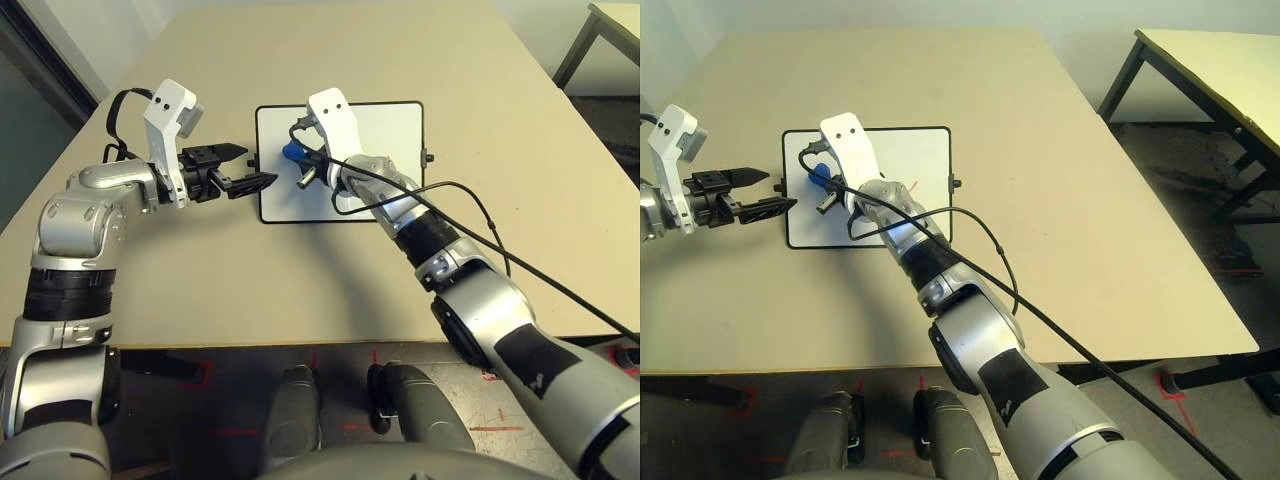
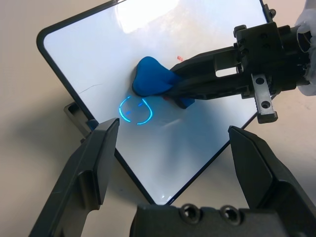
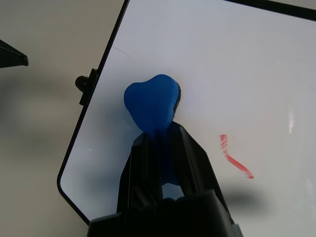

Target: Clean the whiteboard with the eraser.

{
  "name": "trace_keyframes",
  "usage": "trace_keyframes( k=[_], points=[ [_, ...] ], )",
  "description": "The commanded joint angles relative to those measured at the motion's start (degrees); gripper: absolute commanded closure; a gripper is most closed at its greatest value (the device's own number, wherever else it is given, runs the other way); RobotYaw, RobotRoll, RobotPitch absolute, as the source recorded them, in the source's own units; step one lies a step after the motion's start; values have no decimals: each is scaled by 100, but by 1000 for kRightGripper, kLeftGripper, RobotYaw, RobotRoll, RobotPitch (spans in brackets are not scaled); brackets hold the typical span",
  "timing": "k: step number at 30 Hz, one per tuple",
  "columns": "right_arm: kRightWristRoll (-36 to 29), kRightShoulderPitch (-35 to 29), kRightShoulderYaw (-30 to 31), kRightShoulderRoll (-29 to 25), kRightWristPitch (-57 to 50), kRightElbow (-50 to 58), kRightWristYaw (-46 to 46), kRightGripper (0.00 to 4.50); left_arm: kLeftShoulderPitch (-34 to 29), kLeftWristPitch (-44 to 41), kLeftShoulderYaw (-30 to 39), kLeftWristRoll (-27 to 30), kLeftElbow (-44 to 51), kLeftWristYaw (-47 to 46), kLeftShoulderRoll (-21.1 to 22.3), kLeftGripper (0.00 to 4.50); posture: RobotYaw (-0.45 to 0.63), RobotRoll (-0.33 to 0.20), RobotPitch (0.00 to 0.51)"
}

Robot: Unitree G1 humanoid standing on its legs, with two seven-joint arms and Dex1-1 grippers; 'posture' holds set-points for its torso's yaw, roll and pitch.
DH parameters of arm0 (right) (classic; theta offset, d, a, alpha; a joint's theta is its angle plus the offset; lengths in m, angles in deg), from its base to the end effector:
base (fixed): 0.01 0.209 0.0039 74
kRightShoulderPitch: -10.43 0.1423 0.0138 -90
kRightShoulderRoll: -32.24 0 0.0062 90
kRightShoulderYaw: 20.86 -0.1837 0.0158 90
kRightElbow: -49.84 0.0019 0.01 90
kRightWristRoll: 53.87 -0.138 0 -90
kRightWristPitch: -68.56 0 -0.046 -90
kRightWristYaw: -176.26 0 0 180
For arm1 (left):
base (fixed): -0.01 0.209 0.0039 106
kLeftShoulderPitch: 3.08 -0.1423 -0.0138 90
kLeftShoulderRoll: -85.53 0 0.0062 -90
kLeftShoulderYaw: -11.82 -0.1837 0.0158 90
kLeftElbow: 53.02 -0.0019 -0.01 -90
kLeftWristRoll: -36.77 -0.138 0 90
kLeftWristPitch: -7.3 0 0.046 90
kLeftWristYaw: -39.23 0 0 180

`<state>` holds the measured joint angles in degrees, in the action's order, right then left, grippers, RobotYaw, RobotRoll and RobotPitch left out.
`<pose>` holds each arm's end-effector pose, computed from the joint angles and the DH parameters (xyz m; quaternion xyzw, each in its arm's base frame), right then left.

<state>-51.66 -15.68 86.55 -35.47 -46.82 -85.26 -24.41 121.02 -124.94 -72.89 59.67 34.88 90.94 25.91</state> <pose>0.3340 0.0001 0.1759 -0.2012 0.0907 0.3878 0.8949 0.2728 0.2766 0.2212 0.1185 0.1183 -0.3500 0.9217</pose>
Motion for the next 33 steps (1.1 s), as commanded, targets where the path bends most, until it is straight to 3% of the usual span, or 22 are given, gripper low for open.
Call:
trace_keyframes(
  k=[1, 14, 27, 33],
  points=[
    [136, -399, 196, 464, -194, -451, -62, 4111, -30, -64, -56, 18, 94, 1, -10, 0, 54, 0, 135],
    [130, -411, 192, 423, -59, -676, -28, 4113, -76, -140, -64, 27, 166, -14, -77, 0, 53, 0, 141],
    [-54, 597, -676, -13, 107, -490, 614, 4116, -69, -155, -121, 20, 143, 36, -94, 0, 30, 0, 147],
    [55, 381, -646, 137, 99, -498, 568, 4116, -32, -131, -163, 7, 97, 59, -108, 0, 31, 0, 150]
  ],
)
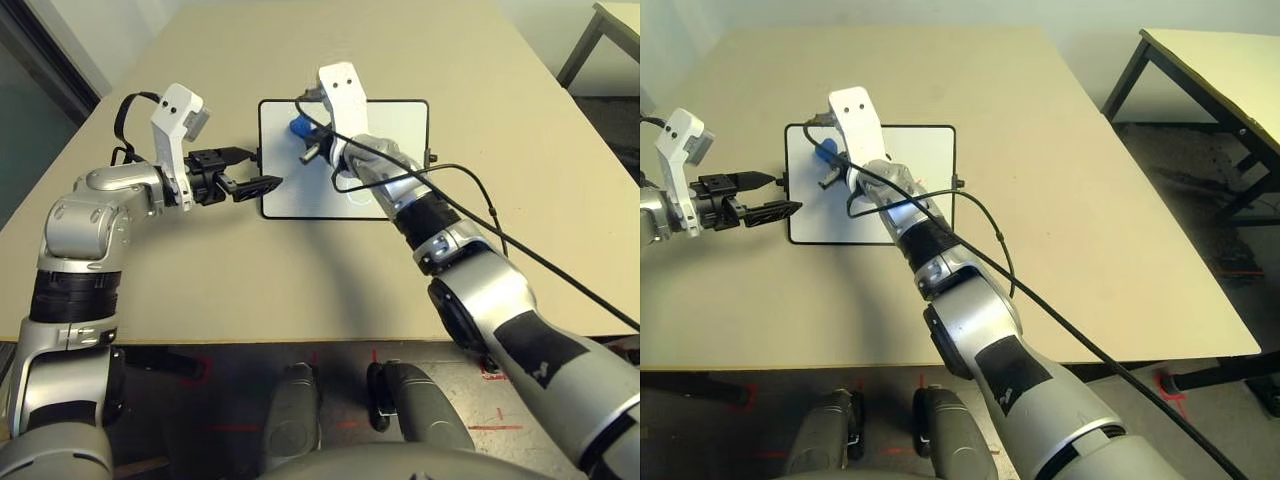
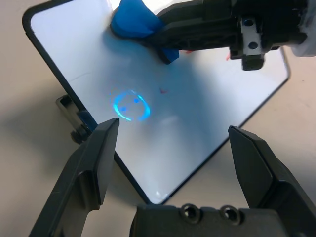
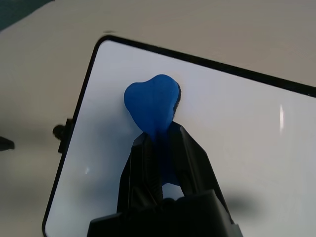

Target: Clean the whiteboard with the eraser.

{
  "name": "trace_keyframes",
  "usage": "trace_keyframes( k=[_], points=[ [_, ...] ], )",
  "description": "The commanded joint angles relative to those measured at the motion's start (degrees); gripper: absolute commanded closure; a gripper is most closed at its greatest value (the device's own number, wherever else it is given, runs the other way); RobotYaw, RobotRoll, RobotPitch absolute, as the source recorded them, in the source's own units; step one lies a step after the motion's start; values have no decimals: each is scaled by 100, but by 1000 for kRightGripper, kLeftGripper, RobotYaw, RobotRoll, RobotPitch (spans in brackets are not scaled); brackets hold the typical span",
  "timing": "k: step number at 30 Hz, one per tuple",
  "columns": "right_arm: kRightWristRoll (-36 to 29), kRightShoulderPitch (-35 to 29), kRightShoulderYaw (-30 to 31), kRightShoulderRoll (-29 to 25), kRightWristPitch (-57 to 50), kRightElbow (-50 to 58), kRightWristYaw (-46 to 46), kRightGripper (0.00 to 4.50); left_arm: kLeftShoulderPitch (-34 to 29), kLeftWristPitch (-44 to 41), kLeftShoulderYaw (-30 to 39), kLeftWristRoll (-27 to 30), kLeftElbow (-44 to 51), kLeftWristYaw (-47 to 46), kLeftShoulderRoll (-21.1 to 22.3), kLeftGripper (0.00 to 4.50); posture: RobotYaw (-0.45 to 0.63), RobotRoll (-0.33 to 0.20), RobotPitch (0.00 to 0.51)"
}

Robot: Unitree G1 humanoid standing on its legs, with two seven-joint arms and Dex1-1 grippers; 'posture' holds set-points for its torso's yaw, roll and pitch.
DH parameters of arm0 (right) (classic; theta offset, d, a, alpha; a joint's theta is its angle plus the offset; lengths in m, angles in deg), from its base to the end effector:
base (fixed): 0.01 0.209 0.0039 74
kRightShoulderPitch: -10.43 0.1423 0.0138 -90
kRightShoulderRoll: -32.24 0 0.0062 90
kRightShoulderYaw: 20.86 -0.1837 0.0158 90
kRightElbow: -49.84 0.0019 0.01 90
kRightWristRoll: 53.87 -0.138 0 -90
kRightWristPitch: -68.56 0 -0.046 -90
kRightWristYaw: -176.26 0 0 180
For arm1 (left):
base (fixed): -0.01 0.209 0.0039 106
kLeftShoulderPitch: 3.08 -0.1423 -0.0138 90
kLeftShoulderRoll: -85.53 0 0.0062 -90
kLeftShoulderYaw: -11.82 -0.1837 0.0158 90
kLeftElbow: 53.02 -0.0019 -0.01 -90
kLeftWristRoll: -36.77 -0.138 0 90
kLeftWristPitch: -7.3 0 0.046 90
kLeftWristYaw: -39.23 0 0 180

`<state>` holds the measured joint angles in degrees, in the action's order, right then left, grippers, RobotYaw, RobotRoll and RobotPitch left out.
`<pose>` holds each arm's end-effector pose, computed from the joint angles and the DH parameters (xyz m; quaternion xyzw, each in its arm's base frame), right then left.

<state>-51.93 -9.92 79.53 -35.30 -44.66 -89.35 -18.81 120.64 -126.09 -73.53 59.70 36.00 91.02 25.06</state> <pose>0.3446 -0.0043 0.2019 -0.1664 0.0533 0.3281 0.9283 0.2730 0.2712 0.2174 0.1142 0.1264 -0.3601 0.9172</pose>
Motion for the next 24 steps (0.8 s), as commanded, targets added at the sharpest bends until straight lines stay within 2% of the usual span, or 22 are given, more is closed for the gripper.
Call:
trace_keyframes(
  k=[1, 9, 15, 24],
  points=[
    [130, -377, 185, 208, -162, -46, -79, 4116, 24, -21, -109, 6, -22, 56, -20, 0, 34, 0, 153],
    [331, -1465, 1000, 435, -437, 234, -405, 4117, 101, -72, -141, 10, -20, 98, 12, 0, 47, 0, 161],
    [308, -1657, 1210, 340, -394, 125, -382, 4122, 122, -84, -153, -4, -26, 130, 20, 0, 49, 0, 165],
    [289, -1588, 1173, 286, -318, -65, -321, 4132, 225, -63, -228, -20, -103, 164, -19, 0, 43, 0, 162]
  ],
)
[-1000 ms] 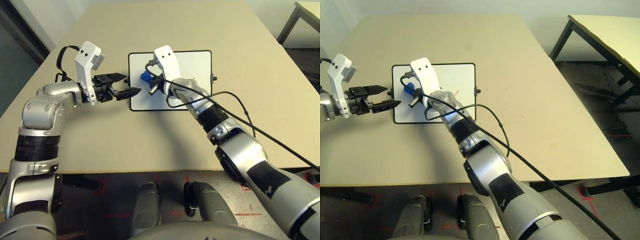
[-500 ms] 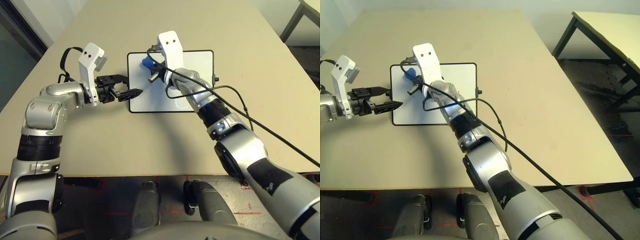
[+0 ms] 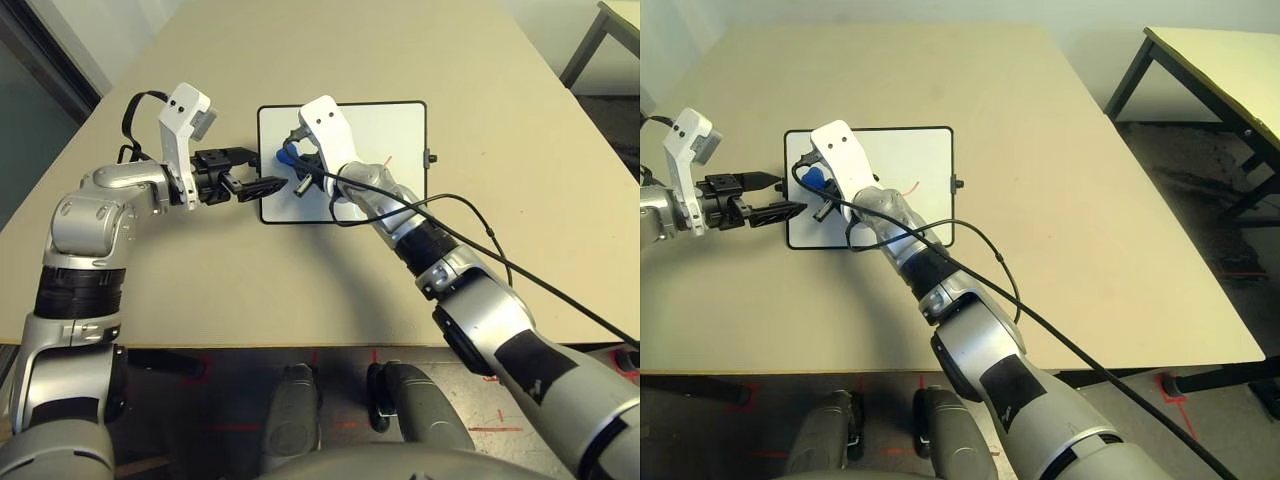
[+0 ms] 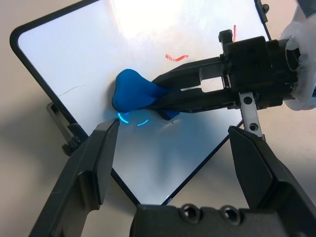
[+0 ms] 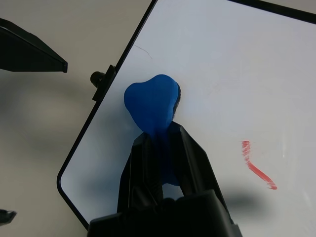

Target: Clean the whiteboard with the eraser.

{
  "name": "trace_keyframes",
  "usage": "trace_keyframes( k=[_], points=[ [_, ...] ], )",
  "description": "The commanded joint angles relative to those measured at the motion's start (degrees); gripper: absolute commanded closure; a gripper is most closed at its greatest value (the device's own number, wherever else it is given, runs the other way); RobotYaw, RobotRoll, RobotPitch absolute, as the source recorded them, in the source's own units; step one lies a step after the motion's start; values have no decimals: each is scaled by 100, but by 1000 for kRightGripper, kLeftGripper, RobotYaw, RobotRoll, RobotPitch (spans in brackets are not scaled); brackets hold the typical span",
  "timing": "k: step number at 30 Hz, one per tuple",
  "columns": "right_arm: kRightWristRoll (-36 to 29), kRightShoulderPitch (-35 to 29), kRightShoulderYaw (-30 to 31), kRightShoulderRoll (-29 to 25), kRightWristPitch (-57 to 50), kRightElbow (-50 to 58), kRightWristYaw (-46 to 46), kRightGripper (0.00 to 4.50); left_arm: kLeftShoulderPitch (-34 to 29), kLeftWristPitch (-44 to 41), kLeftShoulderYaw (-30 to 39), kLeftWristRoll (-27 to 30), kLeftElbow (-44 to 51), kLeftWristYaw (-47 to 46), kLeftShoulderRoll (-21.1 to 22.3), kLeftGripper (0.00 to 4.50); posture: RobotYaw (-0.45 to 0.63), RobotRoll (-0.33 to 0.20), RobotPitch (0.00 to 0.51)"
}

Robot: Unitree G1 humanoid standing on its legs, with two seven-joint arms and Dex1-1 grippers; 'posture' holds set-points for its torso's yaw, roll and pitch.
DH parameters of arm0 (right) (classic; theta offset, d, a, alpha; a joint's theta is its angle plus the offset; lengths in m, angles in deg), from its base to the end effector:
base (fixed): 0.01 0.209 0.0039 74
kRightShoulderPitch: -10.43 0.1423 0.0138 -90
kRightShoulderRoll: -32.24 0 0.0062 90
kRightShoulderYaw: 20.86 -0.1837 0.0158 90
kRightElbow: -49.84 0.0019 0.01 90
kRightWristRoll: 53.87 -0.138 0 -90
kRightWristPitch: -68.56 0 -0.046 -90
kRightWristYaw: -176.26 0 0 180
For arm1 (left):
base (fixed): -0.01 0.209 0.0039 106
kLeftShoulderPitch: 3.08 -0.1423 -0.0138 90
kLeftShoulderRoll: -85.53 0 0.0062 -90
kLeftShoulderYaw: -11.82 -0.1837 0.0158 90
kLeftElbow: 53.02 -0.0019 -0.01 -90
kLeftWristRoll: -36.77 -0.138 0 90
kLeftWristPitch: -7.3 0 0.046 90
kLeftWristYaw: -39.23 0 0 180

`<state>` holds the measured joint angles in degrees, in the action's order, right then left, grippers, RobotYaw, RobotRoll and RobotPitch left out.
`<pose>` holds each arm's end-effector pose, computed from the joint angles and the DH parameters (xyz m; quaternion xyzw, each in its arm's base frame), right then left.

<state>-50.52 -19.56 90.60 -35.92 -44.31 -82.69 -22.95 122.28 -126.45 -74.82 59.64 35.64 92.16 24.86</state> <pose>0.3266 0.0018 0.1613 -0.2273 0.0746 0.3897 0.8893 0.2766 0.2663 0.2207 0.1171 0.1271 -0.3760 0.9104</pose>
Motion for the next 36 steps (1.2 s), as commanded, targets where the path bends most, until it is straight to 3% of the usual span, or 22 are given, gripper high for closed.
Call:
trace_keyframes(
  k=[1, 9, 16, 25, 36],
  points=[
    [123, -591, 13, 330, -360, -722, 124, 4132, 73, -22, -105, -15, -77, 55, -4, 0, 41, 0, 162],
    [-64, -39, -531, -43, -688, -29, 355, 4134, 110, 43, -181, -46, -160, 99, -58, 0, 17, 0, 156],
    [-55, 65, -805, -415, -1260, 921, 289, 4134, 141, 90, -241, -70, -207, 104, -144, 0, -2, 0, 148],
    [33, -225, -858, -717, -1672, 1689, 345, 4135, 174, 164, -297, -88, -288, 108, -252, 0, -25, 0, 148],
    [292, -1107, -318, -700, -1537, 1505, 280, 4143, 246, 132, -315, -96, -304, 141, -276, 0, -16, 0, 155]
  ],
)
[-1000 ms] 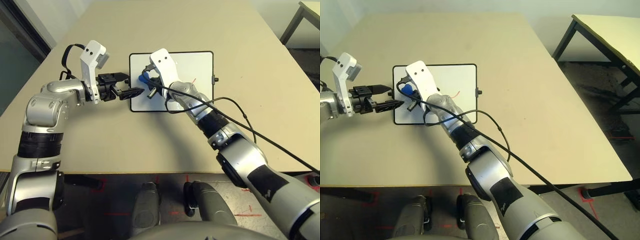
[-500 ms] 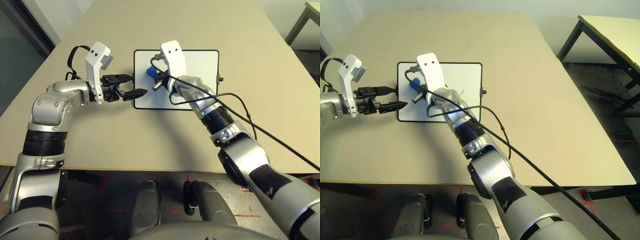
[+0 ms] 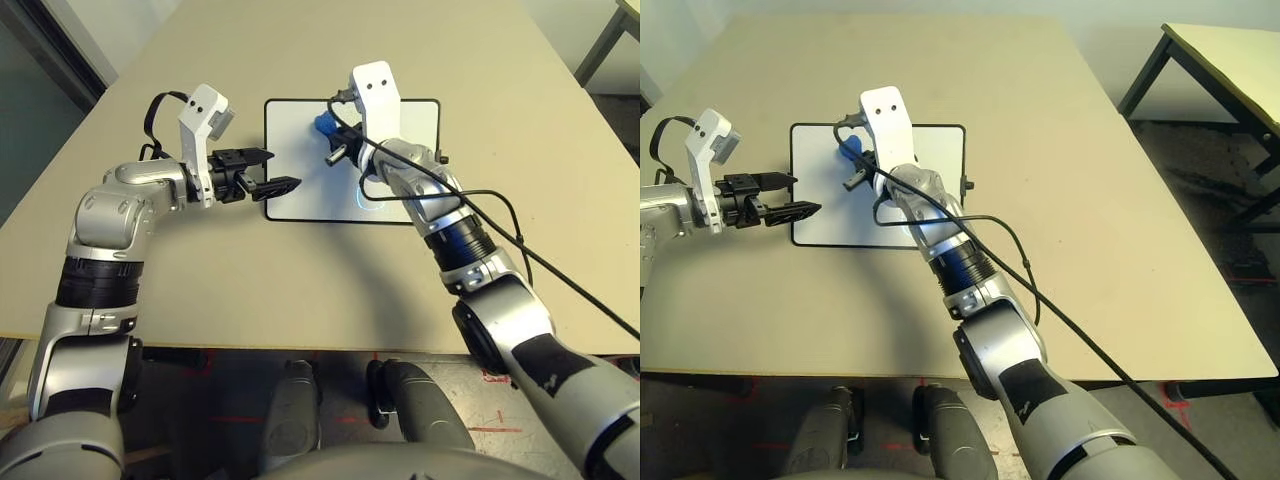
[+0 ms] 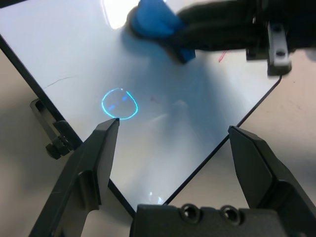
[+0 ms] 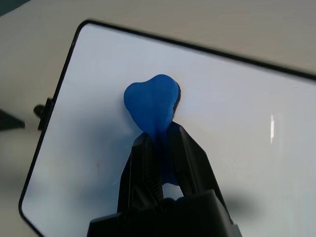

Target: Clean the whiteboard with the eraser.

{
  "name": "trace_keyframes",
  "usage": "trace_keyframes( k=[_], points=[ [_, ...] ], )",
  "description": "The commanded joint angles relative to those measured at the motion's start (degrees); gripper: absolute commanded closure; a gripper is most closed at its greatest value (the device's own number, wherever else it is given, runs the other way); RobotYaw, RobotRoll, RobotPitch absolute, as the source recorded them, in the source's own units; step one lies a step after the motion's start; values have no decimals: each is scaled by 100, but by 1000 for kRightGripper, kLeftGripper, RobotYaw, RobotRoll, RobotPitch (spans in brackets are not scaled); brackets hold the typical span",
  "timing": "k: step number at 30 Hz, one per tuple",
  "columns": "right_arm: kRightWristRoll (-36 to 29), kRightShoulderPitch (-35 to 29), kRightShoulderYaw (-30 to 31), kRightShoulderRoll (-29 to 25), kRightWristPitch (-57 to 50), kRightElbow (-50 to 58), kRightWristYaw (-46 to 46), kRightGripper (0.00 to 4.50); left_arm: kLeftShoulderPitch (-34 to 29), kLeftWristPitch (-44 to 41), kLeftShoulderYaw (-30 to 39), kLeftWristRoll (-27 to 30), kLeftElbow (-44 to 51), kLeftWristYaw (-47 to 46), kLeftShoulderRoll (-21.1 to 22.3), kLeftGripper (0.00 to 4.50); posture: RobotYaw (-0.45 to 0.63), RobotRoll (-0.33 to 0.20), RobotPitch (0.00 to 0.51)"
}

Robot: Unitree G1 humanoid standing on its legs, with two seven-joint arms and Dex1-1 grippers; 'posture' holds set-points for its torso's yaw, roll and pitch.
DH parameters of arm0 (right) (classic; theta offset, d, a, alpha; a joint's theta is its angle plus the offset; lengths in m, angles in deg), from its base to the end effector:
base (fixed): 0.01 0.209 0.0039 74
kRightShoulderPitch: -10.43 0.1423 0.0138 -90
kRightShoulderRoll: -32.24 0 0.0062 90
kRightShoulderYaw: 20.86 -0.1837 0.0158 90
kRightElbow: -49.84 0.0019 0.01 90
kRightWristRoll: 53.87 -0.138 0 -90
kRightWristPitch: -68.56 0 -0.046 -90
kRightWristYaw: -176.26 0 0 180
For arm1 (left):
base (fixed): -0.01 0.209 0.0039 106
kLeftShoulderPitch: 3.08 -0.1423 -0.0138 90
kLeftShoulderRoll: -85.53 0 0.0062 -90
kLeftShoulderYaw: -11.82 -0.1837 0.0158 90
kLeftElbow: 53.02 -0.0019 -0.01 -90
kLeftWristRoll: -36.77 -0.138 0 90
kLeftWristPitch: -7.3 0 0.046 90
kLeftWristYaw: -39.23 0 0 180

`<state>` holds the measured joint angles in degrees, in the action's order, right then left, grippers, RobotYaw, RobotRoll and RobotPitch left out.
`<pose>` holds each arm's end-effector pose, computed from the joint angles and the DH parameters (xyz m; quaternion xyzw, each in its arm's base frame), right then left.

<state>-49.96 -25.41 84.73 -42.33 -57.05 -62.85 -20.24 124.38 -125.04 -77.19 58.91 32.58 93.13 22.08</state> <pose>0.3234 -0.0419 0.1843 -0.1946 0.0629 0.2998 0.9318 0.2870 0.2558 0.2136 0.1055 0.1291 -0.3995 0.9014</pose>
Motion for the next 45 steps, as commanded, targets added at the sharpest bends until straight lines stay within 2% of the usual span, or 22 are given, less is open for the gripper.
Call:
trace_keyframes(
  k=[1, 7, 15, 24, 33, 39, 45],
  points=[
    [262, -600, 322, -62, -255, -474, -5, 4143, 38, -12, -79, -22, 4, 46, 6, 0, -16, 0, 157],
    [313, -820, 414, -105, -210, -500, 8, 4143, 17, -7, -101, -29, 8, 48, -17, 0, -22, 0, 157],
    [234, -436, -53, -370, -212, -574, 205, 4144, 98, 41, -166, -53, -74, 56, -123, 0, -44, 0, 156],
    [210, -265, -425, -675, -683, 116, 264, 4152, 127, 61, -216, -57, -109, 63, -185, 0, -58, 0, 155],
    [216, -1017, -556, -1130, -1311, 1066, 313, 4152, 205, 94, -280, -78, -194, 118, -236, 0, -78, 0, 162],
    [236, -1666, -229, -1010, -1465, 1425, 292, 4153, 282, 106, -332, -97, -260, 146, -290, 0, -81, 0, 169],
    [217, -1911, 32, -814, -1422, 1386, 253, 4154, 289, 92, -344, -96, -258, 167, -306, 0, -80, 0, 174]
  ],
)
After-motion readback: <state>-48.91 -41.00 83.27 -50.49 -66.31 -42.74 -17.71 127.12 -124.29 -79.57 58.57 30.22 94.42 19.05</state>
